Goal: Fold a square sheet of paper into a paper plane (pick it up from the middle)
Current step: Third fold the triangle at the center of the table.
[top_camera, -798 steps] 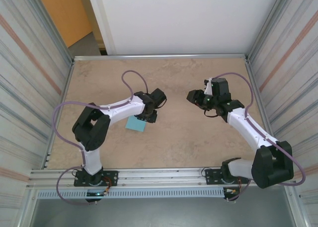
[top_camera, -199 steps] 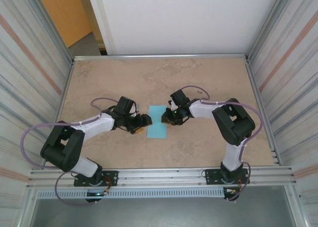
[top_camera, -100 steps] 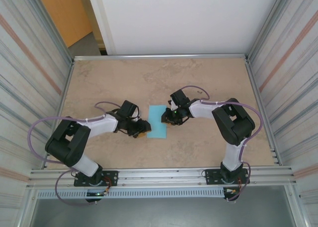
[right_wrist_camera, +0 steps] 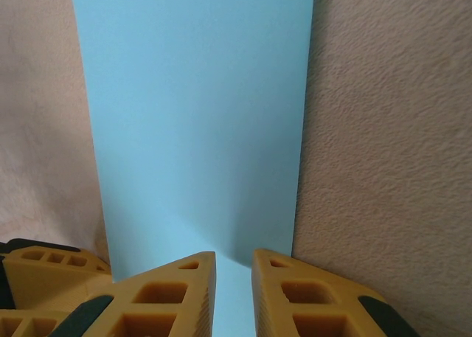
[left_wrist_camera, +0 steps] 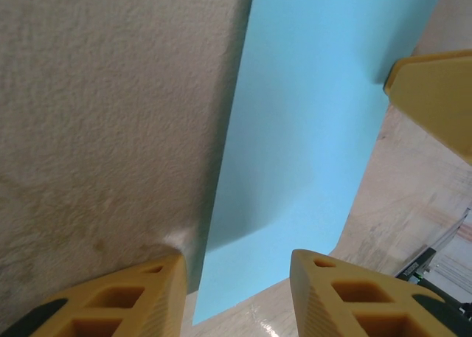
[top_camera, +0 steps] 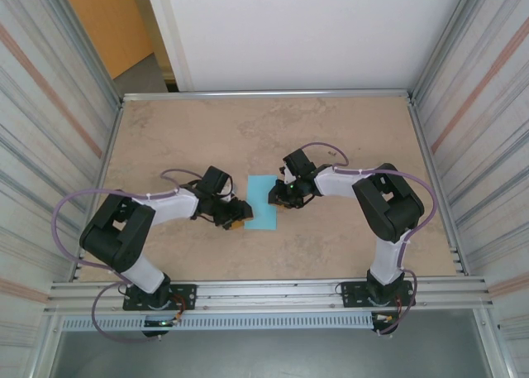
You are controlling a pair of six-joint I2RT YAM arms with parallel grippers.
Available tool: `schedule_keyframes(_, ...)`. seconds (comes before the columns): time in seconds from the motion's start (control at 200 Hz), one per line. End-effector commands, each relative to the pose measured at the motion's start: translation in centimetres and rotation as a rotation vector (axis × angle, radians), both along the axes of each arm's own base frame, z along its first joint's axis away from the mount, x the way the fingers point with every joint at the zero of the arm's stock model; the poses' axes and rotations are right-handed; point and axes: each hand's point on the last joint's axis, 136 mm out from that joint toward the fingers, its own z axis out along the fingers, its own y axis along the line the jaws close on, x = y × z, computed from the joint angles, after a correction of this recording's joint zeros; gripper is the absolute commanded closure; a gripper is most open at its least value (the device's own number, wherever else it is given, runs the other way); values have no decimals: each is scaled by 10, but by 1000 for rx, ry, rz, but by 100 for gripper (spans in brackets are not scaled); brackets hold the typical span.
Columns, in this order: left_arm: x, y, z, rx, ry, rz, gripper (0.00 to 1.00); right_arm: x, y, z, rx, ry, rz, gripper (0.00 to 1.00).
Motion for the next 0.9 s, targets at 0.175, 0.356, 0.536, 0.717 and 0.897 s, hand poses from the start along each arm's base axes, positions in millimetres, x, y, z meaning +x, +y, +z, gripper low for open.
schedule_keyframes(0.175, 19, -19, 22, -96, -76, -43, 59, -8, -14, -22, -68, 48, -11, 79)
schedule_keyframes(0.356, 27, -14, 22, -99, -75, -28, 60, -8, -15, -22, -69, 46, -12, 79)
schedule_keyframes(0.536, 36, -10, 19, -112, -64, -17, 66, -8, -15, -22, -69, 44, -12, 79)
schedule_keyframes(0.717, 47, -9, 20, -121, -66, -16, 71, -8, -16, -21, -69, 42, -14, 79)
schedule_keyframes(0.897, 52, -7, 16, -120, -60, -11, 77, -6, -15, -19, -65, 32, -14, 79)
